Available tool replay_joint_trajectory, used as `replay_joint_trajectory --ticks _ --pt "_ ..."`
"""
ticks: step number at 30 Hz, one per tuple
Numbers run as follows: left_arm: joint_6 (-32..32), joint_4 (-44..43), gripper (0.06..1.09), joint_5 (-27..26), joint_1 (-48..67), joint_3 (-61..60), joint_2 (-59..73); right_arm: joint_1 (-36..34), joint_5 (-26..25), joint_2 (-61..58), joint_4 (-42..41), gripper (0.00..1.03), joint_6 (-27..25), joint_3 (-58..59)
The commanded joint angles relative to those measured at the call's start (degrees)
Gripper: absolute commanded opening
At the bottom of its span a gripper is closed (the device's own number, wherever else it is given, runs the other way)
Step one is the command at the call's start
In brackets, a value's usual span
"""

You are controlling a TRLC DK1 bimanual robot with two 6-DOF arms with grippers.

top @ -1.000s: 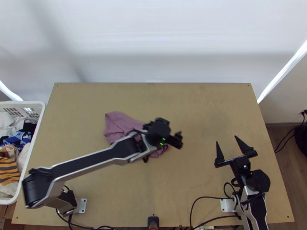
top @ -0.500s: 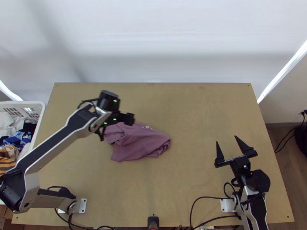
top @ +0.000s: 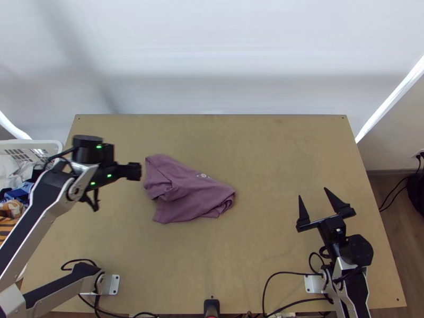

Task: Fold the t-shirt

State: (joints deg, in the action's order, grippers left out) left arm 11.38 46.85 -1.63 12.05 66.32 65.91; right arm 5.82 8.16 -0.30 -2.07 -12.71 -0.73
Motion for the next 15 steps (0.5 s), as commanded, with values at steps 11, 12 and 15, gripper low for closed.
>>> replay_joint_trajectory --ticks 11,12,15 --pt "0.7 9.4 1.05 -10.5 -12.1 0.2 -3.6 0.3 -0.3 0.3 0.6 0.99 1.4 0.5" --pt "1.5 9.6 1.05 -10.5 -12.1 0.2 -3.6 1.5 -0.3 0.3 0.6 0.99 4.9 0.5" --pt "3.7 9.6 1.05 -10.5 -12.5 -0.3 -3.3 3.5 -0.3 0.4 0.6 0.99 7.8 0.5"
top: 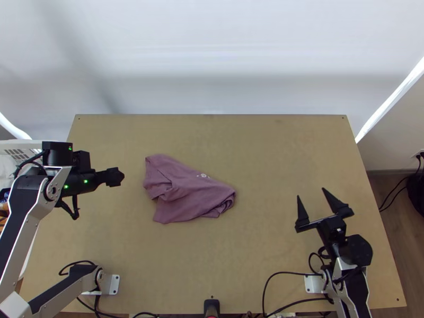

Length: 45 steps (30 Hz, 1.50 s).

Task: Fold the t-shirt

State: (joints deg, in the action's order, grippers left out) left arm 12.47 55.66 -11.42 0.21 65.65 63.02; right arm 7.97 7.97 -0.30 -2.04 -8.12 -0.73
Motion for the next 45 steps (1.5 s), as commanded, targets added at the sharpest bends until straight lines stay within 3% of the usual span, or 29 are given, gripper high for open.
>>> replay_joint_trajectory --ticks 1,5,12,17,24,29,37,45 --pt "3.3 0.8 1.05 -0.7 -0.9 0.2 -0.4 1.3 -0.1 0.4 0.5 0.99 3.2 0.5" --pt "6.6 0.4 1.05 -0.5 -1.0 0.4 0.3 2.1 -0.1 0.4 0.5 0.99 8.4 0.5" --pt "11.5 -2.9 1.05 -0.2 -0.8 -1.0 0.8 2.6 -4.9 0.5 2.1 0.99 7.1 0.0" --pt "12.7 -4.9 1.05 -0.2 -0.8 -1.2 0.8 13.0 -4.6 0.0 -0.7 0.99 -6.8 -3.4" --pt "16.3 -7.2 1.05 -1.5 1.4 4.1 1.8 31.2 -4.6 -8.6 -3.6 0.99 -32.7 -5.6" --pt "16.8 -8.3 1.05 -2.4 3.0 5.1 1.8 39.0 -4.6 -23.3 -6.0 0.99 -41.7 -9.5" --pt "16.6 -11.4 1.05 -4.3 3.3 2.6 0.8 44.4 -4.9 -55.4 -5.9 0.99 -42.2 -27.0" --pt "17.1 -15.1 1.05 -6.0 2.7 -1.2 -0.4 51.5 -5.1 -68.2 -3.0 0.99 -38.9 -35.0"
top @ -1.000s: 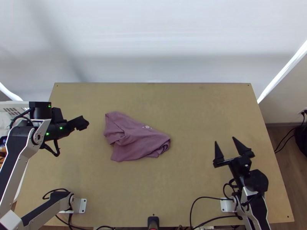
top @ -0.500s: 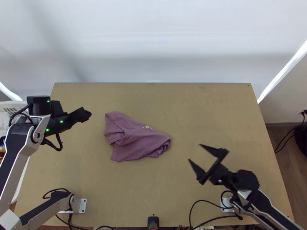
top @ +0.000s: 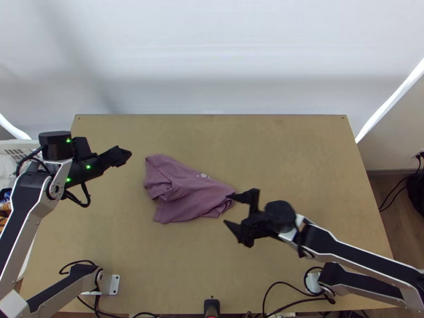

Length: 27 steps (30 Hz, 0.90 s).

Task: Fold the t-shirt

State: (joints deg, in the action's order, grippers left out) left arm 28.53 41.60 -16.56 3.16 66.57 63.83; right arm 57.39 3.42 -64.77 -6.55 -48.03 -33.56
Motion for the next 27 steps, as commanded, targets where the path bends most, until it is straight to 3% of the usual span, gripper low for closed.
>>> replay_joint_trajectory --ticks 1,4,6,11,13,15,27 --pt "1.1 -1.4 1.05 -1.3 -0.5 -2.6 -1.3 2.8 -0.6 -5.3 2.1 0.99 1.8 -3.0" --pt "1.0 -2.7 1.05 -2.2 -1.5 -4.1 -1.5 3.9 -0.7 -10.7 3.9 0.99 4.8 -6.9" --pt "0.9 -3.1 1.05 -2.4 -1.7 -4.7 -1.7 3.9 -1.5 -15.6 6.5 0.88 7.8 -11.1" --pt "0.6 -3.5 1.05 -3.7 -3.1 -5.7 -1.7 3.3 -1.7 -22.9 8.4 0.85 11.6 -16.4" --pt "0.4 -3.6 1.05 -3.8 -3.7 -5.9 -1.7 3.3 -1.7 -24.2 8.3 0.68 11.8 -17.1" --pt "0.0 -4.1 1.05 -4.3 -4.1 -6.0 -1.7 3.2 -1.7 -25.0 7.5 0.57 12.0 -17.2" --pt "-0.6 -4.5 1.05 -4.9 -5.2 -6.4 -1.7 1.3 -1.7 -30.3 2.8 0.57 13.9 -16.5"
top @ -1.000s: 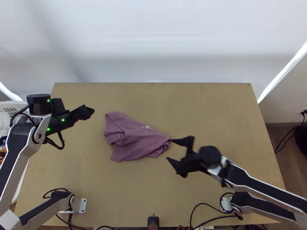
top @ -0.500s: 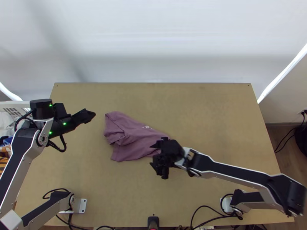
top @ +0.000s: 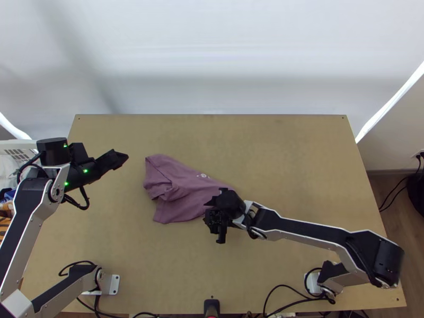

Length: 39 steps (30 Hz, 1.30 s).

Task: Fold the t-shirt

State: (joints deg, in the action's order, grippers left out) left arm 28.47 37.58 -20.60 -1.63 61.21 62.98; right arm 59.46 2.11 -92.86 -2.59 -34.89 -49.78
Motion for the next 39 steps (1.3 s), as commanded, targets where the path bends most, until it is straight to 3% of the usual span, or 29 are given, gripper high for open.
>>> replay_joint_trajectory --ticks 1,6,7,10,23,24,39 --pt "-0.5 -0.5 1.05 -0.8 -0.4 -1.1 -0.8 -1.0 -0.4 -2.7 -1.9 0.57 0.8 -0.2" --pt "-0.5 -0.7 1.05 -0.8 -0.4 -1.2 -0.6 -1.8 -0.4 -4.4 -3.7 0.56 0.8 -0.1" --pt "-0.5 -0.8 1.05 -0.8 -0.4 -1.1 -0.6 -1.9 -0.4 -4.7 -3.7 0.51 0.7 -0.1" --pt "-0.5 -0.9 1.05 -0.8 -0.4 -1.2 -0.5 -2.3 -0.4 -5.7 -5.5 0.2 0.7 -0.1" --pt "-0.4 -0.9 1.05 -0.8 -0.3 -1.8 -0.5 -4.6 -0.4 -2.1 -9.6 0.09 3.1 1.8" --pt "-0.5 -1.0 1.05 -0.8 -0.3 -2.0 -0.4 -4.5 -0.4 -1.0 -11.6 0.02 3.2 2.6" --pt "-2.1 -4.2 1.05 -0.8 0.7 -5.3 0.9 -12.6 -8.7 2.1 -19.9 0.03 10.5 1.7"
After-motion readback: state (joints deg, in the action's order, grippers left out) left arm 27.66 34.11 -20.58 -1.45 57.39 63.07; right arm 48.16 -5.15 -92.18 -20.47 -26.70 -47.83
